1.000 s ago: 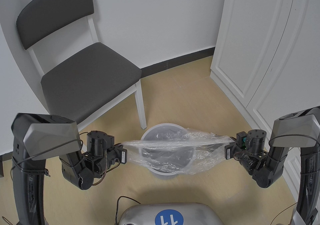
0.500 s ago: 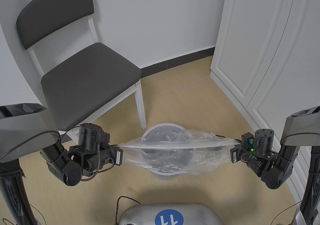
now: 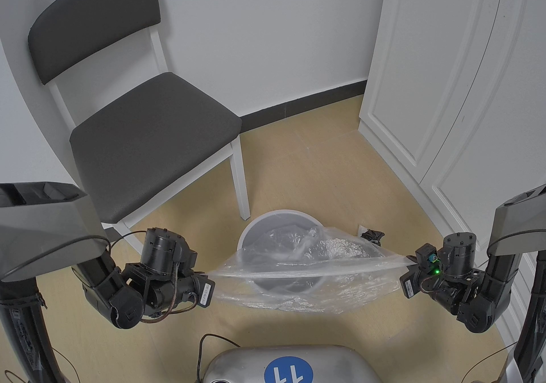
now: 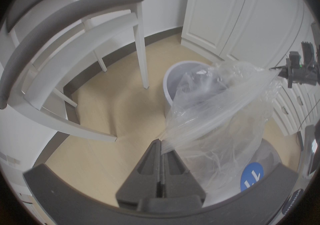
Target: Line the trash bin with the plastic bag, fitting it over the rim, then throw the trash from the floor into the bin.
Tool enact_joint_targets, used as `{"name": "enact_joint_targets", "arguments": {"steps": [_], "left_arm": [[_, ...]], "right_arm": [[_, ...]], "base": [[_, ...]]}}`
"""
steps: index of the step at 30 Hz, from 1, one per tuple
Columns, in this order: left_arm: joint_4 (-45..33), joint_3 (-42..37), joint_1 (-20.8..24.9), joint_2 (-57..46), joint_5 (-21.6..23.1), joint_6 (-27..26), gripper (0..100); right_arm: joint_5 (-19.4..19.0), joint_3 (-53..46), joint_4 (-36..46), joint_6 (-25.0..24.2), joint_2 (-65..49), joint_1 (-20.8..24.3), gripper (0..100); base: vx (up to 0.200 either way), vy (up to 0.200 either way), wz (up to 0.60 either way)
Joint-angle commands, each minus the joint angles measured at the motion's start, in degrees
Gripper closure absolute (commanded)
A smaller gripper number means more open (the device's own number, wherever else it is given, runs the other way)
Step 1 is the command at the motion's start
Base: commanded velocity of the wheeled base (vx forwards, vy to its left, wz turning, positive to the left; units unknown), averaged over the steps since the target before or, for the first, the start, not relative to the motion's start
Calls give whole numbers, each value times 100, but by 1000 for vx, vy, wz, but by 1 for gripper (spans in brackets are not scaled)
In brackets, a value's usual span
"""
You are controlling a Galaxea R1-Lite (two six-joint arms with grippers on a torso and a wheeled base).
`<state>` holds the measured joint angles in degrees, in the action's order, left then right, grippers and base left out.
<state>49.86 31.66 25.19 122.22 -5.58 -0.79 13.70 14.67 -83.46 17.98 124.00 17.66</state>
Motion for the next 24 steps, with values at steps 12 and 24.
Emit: {"name": "enact_joint_targets", "arguments": {"steps": [12, 24], "left_arm": [[24, -2, 83, 891, -13, -53, 100], [323, 921, -49, 1700, -496, 273, 100]], "right_arm": [[-105, -227, -92, 443, 783, 44, 100], [414, 907, -628, 21, 1759, 9, 100]], "base": [[0, 0, 0], [0, 0, 0]]}}
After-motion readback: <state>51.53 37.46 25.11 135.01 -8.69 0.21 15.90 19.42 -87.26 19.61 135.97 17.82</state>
